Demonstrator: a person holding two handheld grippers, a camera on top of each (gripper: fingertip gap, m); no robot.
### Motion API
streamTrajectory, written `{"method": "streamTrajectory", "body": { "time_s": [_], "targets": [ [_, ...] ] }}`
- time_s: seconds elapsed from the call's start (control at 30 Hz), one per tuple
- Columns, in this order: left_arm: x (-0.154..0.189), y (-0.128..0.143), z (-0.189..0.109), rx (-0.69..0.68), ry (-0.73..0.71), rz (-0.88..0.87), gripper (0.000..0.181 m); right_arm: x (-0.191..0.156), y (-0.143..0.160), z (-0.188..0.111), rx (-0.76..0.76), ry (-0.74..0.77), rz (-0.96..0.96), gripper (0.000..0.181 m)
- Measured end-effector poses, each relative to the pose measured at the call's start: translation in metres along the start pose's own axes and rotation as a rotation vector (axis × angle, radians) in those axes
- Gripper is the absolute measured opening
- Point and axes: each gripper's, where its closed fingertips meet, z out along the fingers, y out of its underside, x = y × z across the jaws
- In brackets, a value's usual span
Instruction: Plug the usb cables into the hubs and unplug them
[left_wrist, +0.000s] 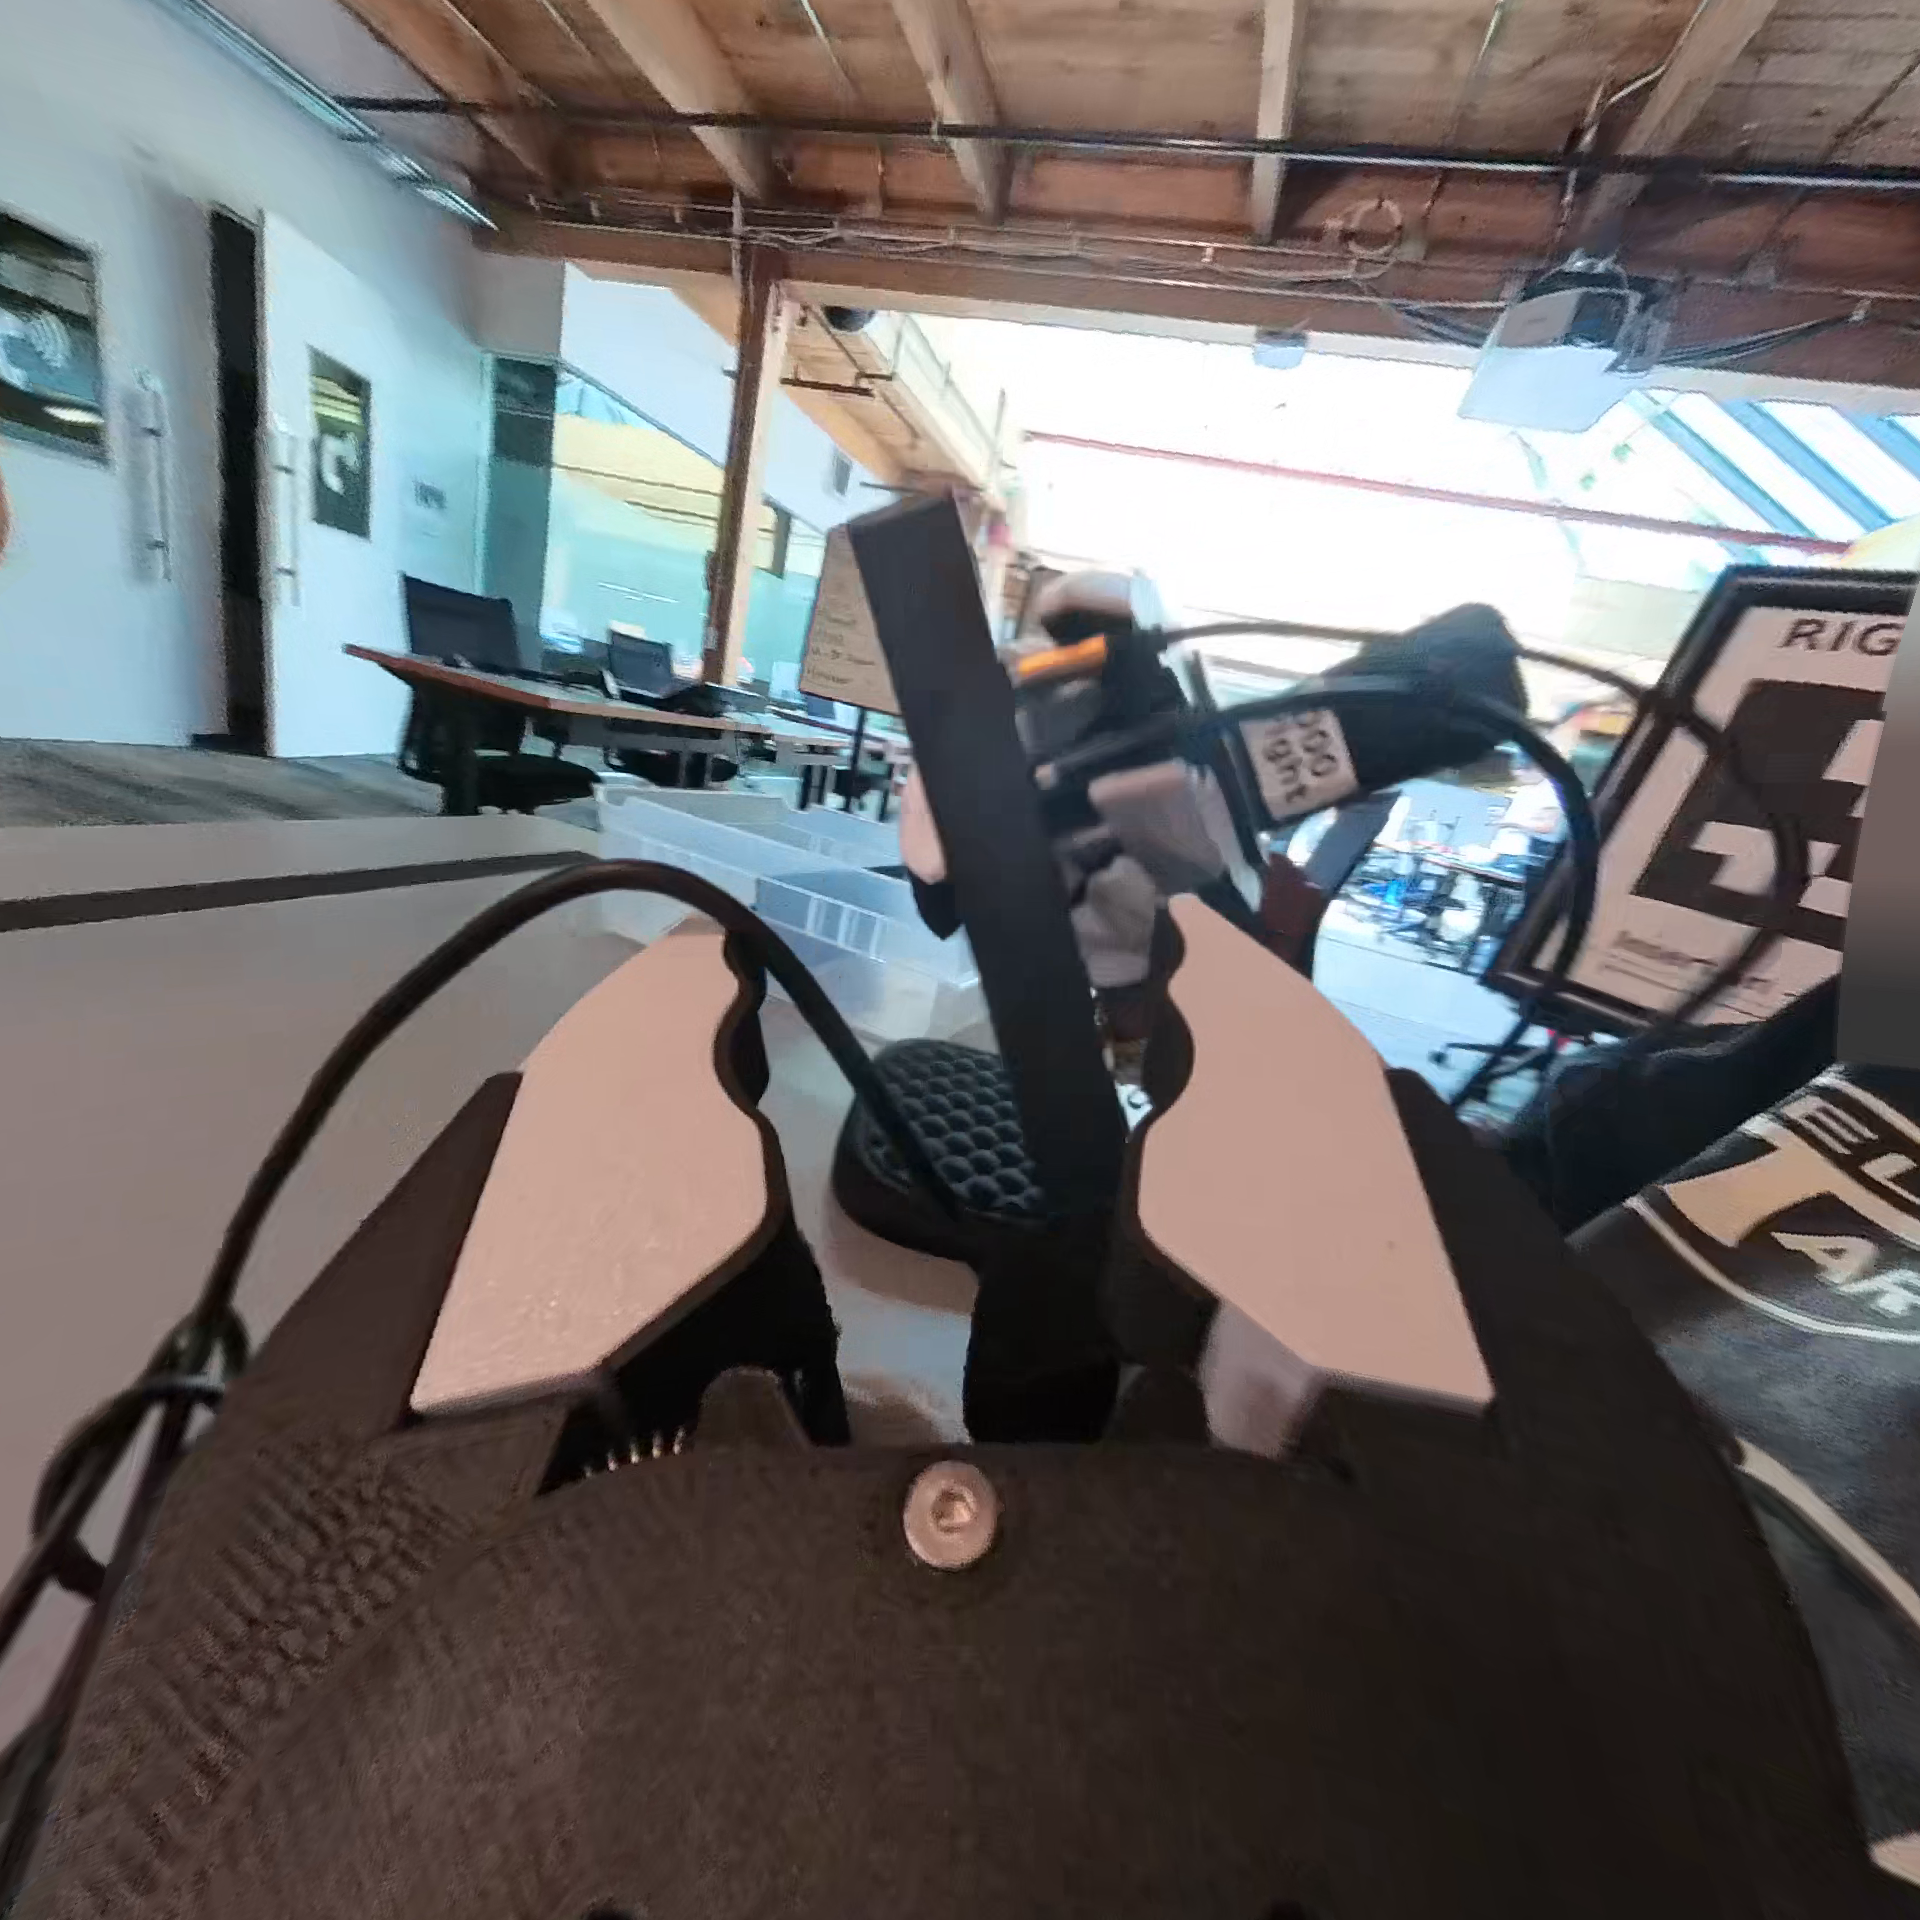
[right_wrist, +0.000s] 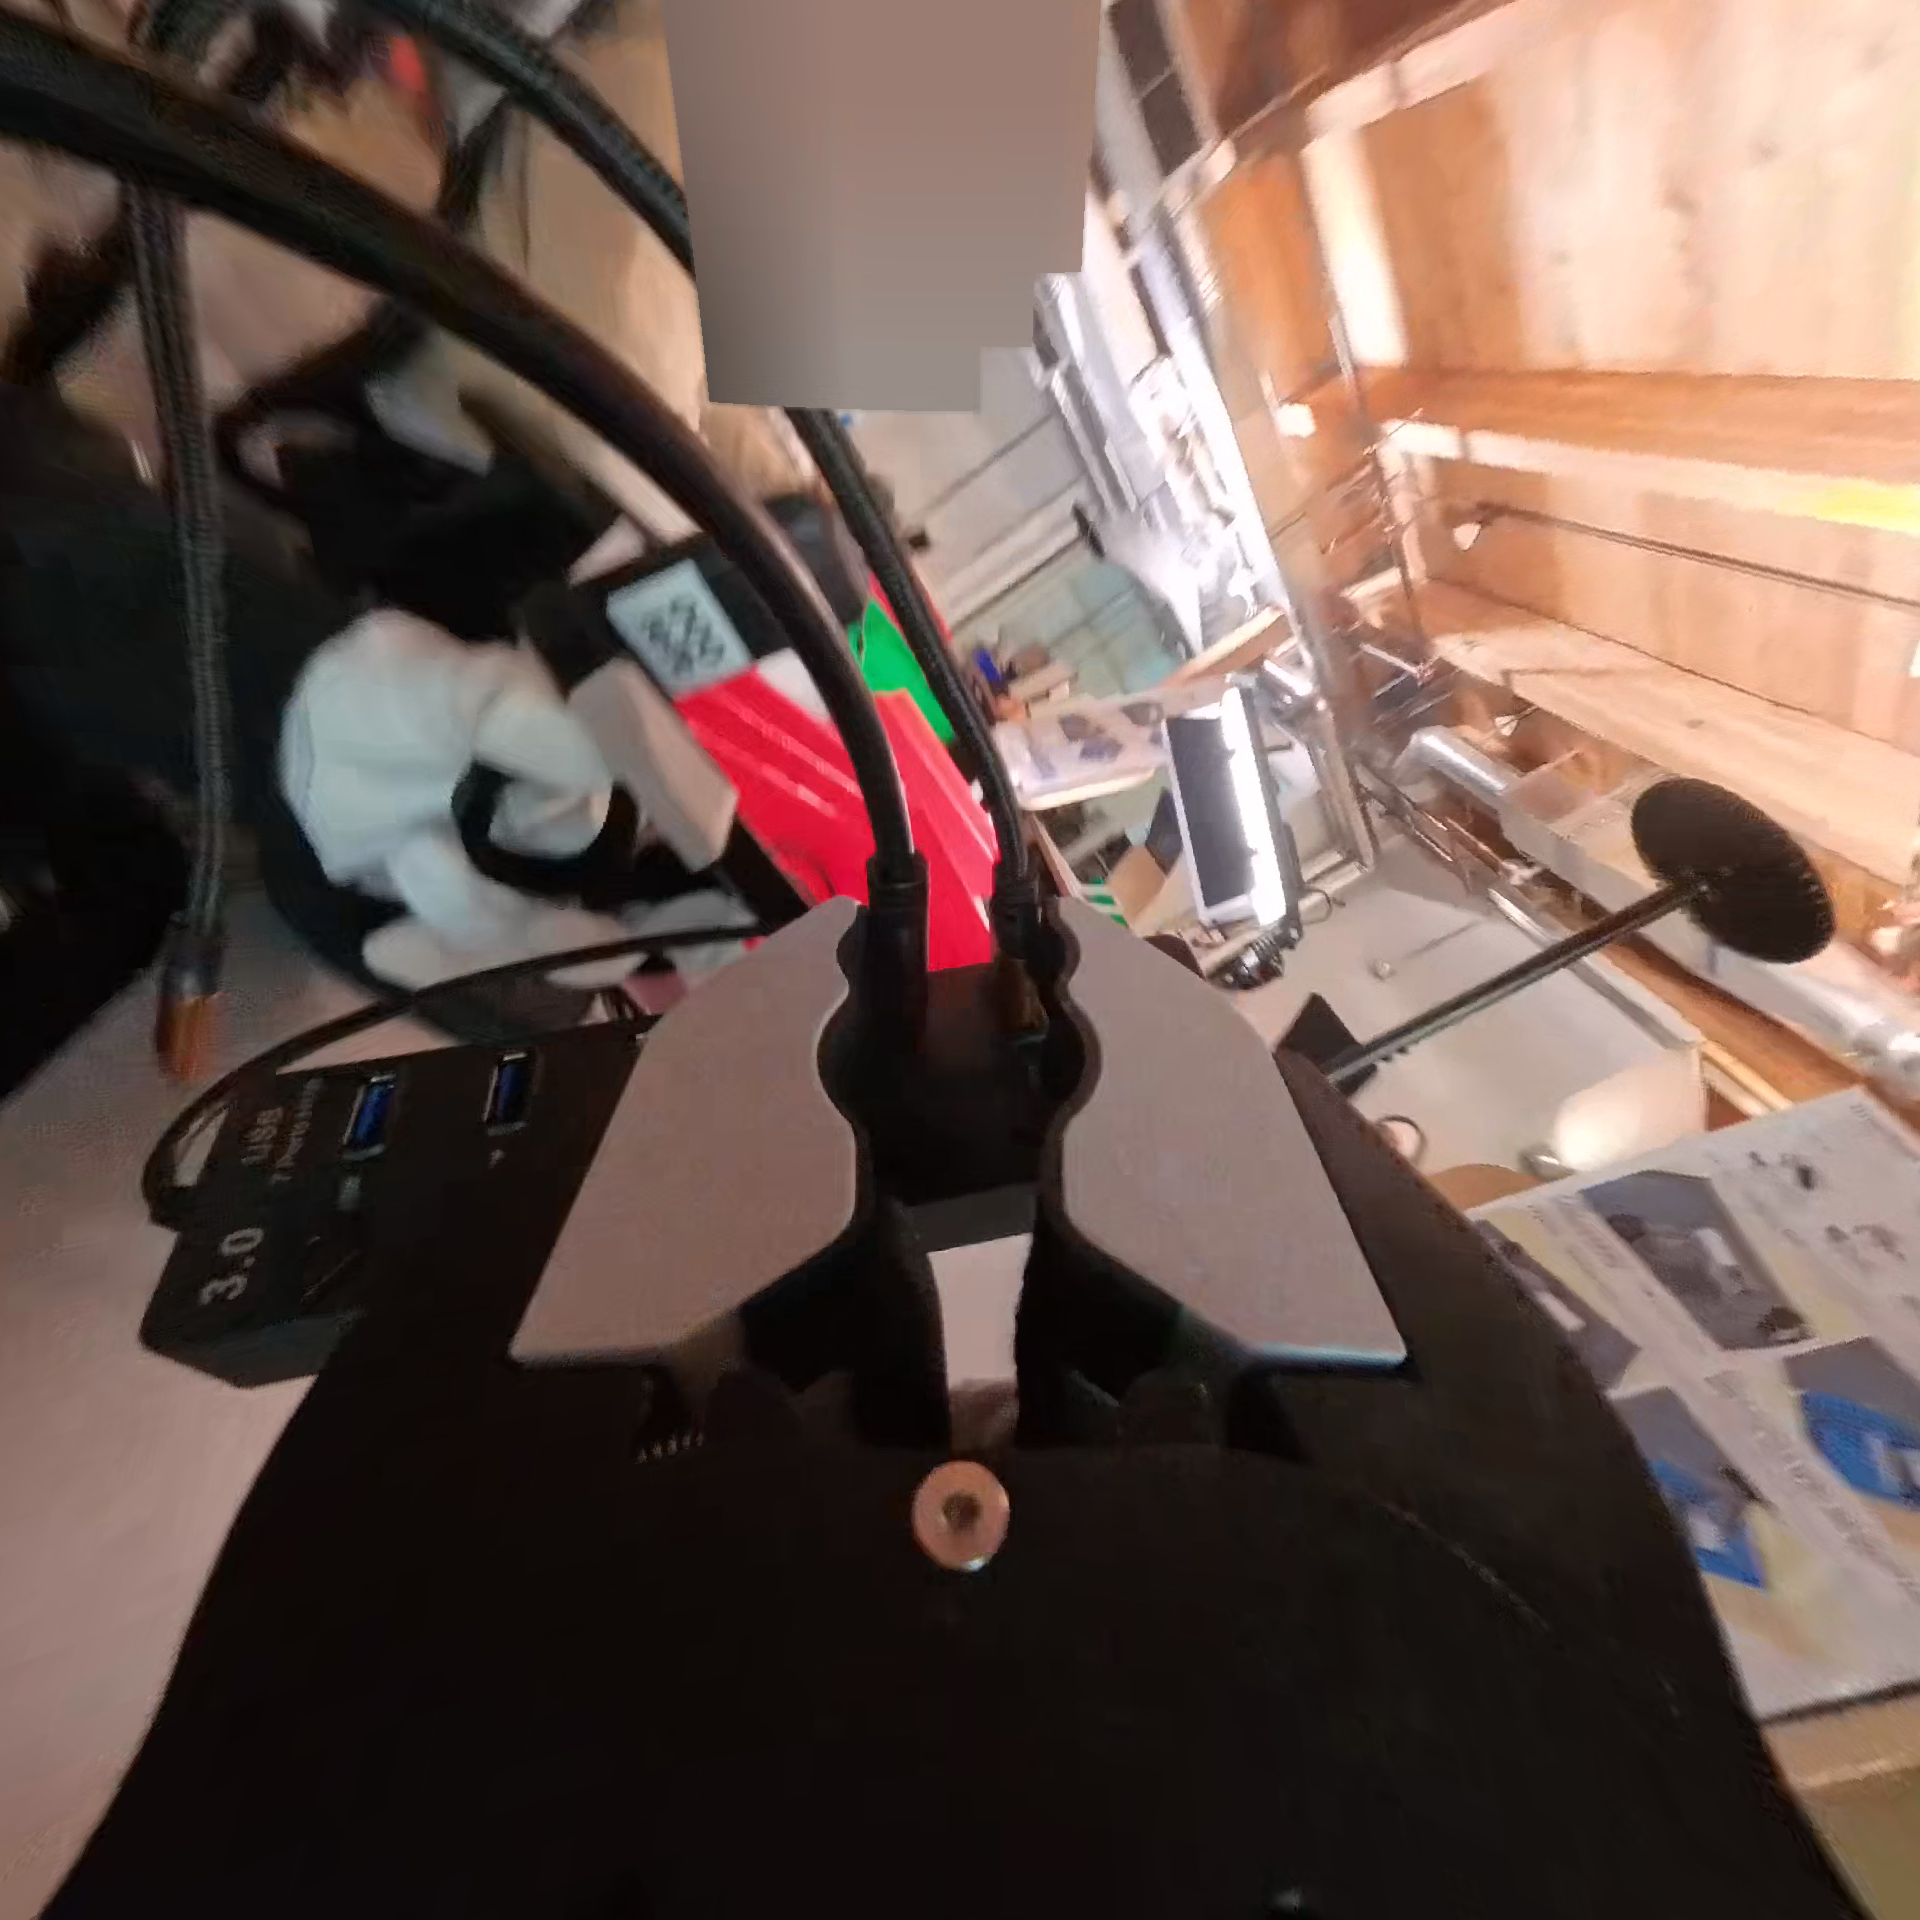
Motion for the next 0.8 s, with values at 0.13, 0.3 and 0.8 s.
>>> {"method": "streamTrajectory", "body": {
  "time_s": [0.13,0.3,0.8],
  "targets": [
    [-0.027,-0.023,-0.024,0.09,-0.284,0.178,0.069,-0.01,0.012,0.013,-0.101,0.025,-0.171,0.03],
    [-0.042,-0.062,-0.069,0.177,-0.566,0.398,0.049,0.008,0.018,0.004,-0.096,0.148,-0.197,0.03],
    [-0.071,-0.073,-0.114,0.101,-0.592,0.231,0.042,0.059,0.043,-0.043,-0.274,0.433,-0.451,0.029]
  ]
}}
